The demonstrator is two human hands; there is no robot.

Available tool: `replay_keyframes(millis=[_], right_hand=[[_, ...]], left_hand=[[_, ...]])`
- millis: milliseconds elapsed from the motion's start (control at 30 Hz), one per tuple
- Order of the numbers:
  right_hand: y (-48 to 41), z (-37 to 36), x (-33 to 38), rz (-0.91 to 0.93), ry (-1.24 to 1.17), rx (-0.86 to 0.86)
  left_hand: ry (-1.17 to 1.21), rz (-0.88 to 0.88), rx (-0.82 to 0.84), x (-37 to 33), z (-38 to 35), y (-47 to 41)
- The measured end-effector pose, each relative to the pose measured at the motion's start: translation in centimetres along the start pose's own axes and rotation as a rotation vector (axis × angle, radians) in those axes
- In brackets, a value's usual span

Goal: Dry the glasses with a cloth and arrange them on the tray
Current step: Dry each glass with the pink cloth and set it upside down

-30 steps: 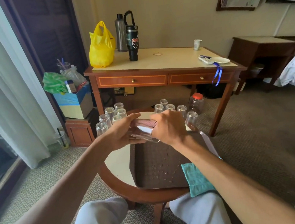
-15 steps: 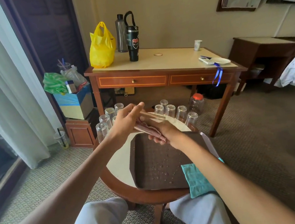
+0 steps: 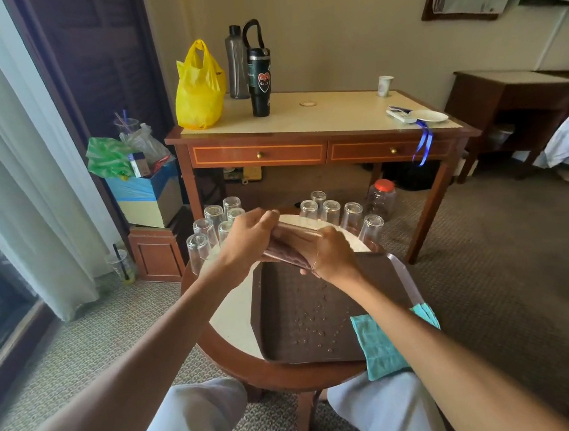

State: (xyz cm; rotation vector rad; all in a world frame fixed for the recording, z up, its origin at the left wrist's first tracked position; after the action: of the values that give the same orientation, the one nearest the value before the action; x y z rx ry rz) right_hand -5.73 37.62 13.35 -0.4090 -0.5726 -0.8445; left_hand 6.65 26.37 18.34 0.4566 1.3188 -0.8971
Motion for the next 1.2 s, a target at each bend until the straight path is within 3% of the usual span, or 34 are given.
replay_keyframes(millis=[100,200,300,400,433,500,600,667,767,833,867,967,1100,1133,1200], right_hand=[[1.4,-0.6,0.9,-0.297,-0.481,0.464],[2.2,0.0,1.3,-0.440,-0.511,0.611],[1.4,1.3,1.4,-0.355,-0.198,0.350],[1.8,3.2,3.0,0.102,0.278,-0.178],[2.4,3.6,3.5,0.240,0.362,-0.274],[2.8,3.8,3.7,0.343,0.380,-0.315],[2.6,3.4,2.8,0.199,0.332,-0.252],[1.7,2.6,1.5,-0.045,0.247,-0.125],[1.9,0.6,0.9,-0.438,-0.301,0.408],[2.4,0.3,1.3,-0.557,-0.493,0.628],[2.5,0.4,1.4,-0.570,-0.482,0.658],[1.7,1.3,1.7,-0.470,-0.202,0.440],[1.8,3.1,3.1,0.087,0.336,-0.272],[2.3,3.5,3.6,0.203,0.407,-0.351],[2.2,3.7,3.7,0.251,0.422,-0.322]], left_hand=[[-0.155,-0.301,-0.029,-0.1,0.3,0.3],[-0.072,-0.273,-0.001,1.1,0.3,0.4],[0.296,0.039,0.083,2.0,-0.1,0.1],[0.492,0.341,0.157,2.2,-0.3,0.4],[0.486,0.390,0.175,2.2,-0.4,0.6],[0.443,0.424,0.159,2.2,-0.7,0.7],[0.346,0.291,0.087,1.8,-0.9,0.7],[0.226,0.119,0.064,1.6,-0.8,0.6],[-0.020,-0.131,0.013,1.0,-0.5,0.3],[-0.085,-0.214,-0.033,1.0,-0.5,0.3],[-0.076,-0.230,-0.047,1.0,-0.5,0.4],[0.090,-0.142,-0.028,1.5,-0.4,0.4],[0.469,0.296,0.107,1.4,-0.2,0.4],[0.478,0.353,0.117,1.3,-0.2,0.5],[0.420,0.382,0.087,1.2,-0.3,0.5]])
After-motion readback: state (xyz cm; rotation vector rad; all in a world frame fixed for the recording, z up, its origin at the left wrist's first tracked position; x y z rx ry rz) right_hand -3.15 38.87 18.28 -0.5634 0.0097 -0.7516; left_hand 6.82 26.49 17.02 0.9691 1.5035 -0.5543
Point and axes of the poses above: each hand's wrist, its own y-axis away from the middle knuckle, its own z-axis out of the back of the hand, x = y × z, the point moved 2 cm from there along -y, towards the middle knuckle, and after that the axes turned 12 degrees about -z, right-handed, at the moved point
